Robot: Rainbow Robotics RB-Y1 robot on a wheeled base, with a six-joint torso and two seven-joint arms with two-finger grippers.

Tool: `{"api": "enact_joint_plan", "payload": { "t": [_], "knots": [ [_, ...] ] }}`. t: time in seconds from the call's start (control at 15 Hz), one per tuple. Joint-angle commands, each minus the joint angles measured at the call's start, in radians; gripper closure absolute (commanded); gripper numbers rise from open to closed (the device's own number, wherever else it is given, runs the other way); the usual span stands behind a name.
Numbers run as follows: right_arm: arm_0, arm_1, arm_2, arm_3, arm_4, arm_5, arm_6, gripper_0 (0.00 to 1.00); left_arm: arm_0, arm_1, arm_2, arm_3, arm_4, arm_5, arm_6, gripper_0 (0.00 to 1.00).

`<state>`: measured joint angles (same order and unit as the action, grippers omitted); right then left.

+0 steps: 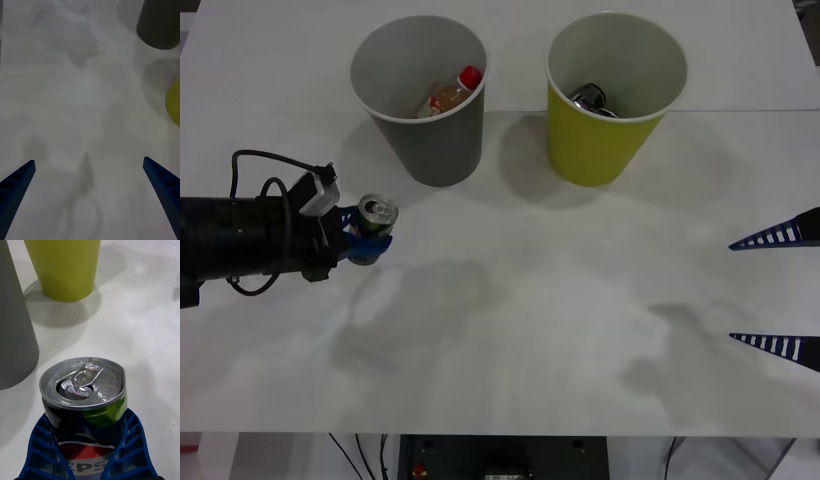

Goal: Put the can into the green bin and the plastic bottle into the gray bin

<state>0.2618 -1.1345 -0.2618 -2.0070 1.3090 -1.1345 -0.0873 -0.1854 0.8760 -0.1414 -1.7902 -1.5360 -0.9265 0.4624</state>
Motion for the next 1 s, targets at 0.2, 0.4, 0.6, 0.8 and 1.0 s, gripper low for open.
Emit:
{"api": "enact_joint_plan", "payload": {
  "t": [0.2, 0.4, 0.6, 0.8, 1.0],
  "knots": [
    [0.0, 0.0, 0.0, 0.0, 0.0, 0.0, 0.0, 0.0, -0.068, -0.003, 0.008, -0.236, -0.247, -0.133, 0.394, 1.0],
    [0.0, 0.0, 0.0, 0.0, 0.0, 0.0, 0.0, 0.0, -0.169, -0.04, 0.008, -0.327, -0.339, -0.264, 0.613, 1.0],
    [0.0, 0.0, 0.0, 0.0, 0.0, 0.0, 0.0, 0.0, -0.267, -0.101, 0.008, -0.367, -0.411, -0.391, 0.754, 1.0],
    [0.0, 0.0, 0.0, 0.0, 0.0, 0.0, 0.0, 0.0, -0.388, -0.155, 0.008, -0.357, -0.455, -0.512, 0.826, 1.0],
    [0.0, 0.0, 0.0, 0.0, 0.0, 0.0, 0.0, 0.0, -0.534, -0.227, 0.008, -0.273, -0.48, -0.643, 0.837, 1.0]
  ]
}}
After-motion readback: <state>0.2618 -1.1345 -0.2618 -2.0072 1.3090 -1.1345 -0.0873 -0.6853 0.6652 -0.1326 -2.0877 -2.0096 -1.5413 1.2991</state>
